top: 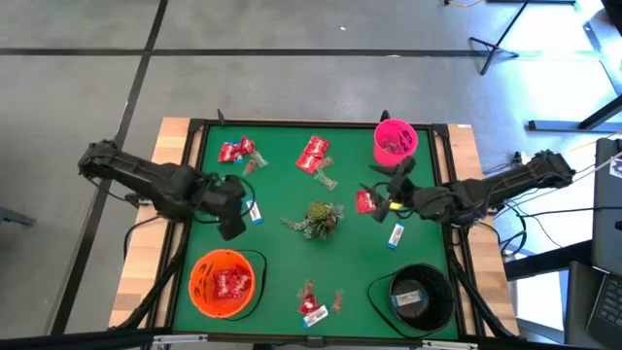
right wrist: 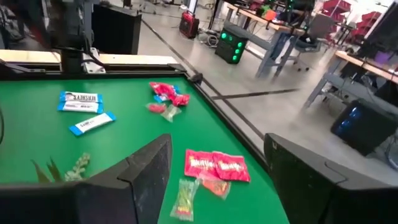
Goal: Sort candy
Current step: Put the white chocolate into the black bucket
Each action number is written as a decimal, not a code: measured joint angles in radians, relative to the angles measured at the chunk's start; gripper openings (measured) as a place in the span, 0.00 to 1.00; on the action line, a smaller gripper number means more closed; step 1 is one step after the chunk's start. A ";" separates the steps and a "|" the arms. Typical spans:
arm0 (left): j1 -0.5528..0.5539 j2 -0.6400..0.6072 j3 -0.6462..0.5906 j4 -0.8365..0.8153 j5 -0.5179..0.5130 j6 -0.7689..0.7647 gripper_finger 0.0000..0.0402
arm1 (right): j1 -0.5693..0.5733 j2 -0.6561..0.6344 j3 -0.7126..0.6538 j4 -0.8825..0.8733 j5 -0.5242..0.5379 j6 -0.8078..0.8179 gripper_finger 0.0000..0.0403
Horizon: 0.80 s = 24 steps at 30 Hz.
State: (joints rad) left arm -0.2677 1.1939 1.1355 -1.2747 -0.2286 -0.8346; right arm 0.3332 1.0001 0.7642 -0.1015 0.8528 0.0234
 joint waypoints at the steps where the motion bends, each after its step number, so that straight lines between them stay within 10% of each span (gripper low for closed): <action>1: 0.027 0.001 -0.032 0.022 0.031 0.015 0.30 | 0.000 -0.027 -0.028 0.005 -0.001 0.011 0.63; 10: 0.241 0.001 -0.285 0.250 0.241 0.084 0.34 | 0.000 -0.212 -0.209 0.055 0.010 0.049 0.63; 24: 0.386 0.001 -0.481 0.358 0.257 0.061 0.62 | 0.000 -0.239 -0.239 0.047 0.017 0.044 0.63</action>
State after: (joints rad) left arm 0.1188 1.1947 0.6541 -0.9171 0.0279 -0.7738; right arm 0.3335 0.7609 0.5251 -0.0544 0.8696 0.0677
